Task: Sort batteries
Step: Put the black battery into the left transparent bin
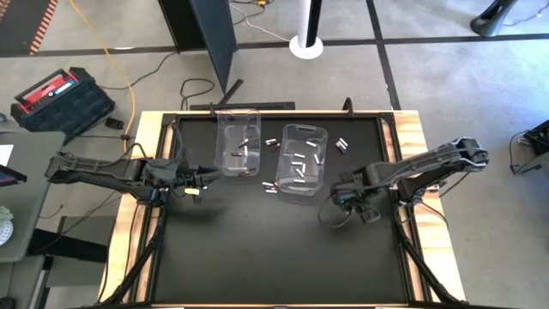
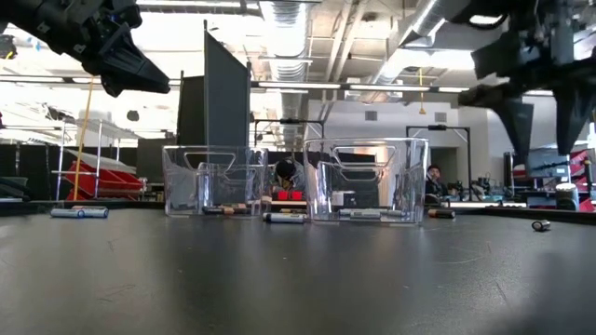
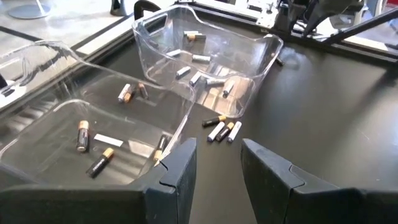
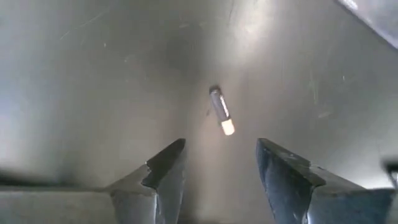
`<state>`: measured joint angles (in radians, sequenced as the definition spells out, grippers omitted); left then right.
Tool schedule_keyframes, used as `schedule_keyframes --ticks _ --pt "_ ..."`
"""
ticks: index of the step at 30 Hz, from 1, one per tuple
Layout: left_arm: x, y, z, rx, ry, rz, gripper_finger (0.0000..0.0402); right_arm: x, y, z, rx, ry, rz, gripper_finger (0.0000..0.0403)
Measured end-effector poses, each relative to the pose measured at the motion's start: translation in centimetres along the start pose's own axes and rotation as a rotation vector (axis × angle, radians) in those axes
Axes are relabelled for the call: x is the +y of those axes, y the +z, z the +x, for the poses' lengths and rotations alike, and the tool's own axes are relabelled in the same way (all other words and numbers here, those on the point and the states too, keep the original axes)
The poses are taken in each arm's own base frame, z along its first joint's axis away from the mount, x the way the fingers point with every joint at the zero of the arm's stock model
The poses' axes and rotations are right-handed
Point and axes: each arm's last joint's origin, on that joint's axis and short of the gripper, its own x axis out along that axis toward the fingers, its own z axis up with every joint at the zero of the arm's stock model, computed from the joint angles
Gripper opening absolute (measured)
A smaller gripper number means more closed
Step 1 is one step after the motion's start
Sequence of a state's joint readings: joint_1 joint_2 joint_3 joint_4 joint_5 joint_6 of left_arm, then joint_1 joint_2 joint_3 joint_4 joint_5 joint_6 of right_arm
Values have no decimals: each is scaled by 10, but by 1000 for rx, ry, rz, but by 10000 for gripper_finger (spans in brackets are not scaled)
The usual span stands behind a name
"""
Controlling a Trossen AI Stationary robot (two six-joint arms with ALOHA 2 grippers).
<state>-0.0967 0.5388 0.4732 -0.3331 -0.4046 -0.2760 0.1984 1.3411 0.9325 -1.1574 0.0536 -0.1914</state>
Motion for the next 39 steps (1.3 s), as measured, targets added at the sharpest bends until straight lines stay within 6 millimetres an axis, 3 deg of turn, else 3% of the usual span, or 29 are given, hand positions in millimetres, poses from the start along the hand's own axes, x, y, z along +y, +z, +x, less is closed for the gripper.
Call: schedule_keyframes --ticks 10,21,26,39 --pt "1 -2 0 16 5 6 119 -2 25 53 210 24 -167 205" --pt "1 -2 0 19 5 7 119 -10 36 103 426 6 -89 202" --pt "1 -2 0 19 5 7 119 -10 37 106 425 4 -88 172" --pt "1 -2 0 24 7 16 119 -11 37 89 297 -22 -21 51"
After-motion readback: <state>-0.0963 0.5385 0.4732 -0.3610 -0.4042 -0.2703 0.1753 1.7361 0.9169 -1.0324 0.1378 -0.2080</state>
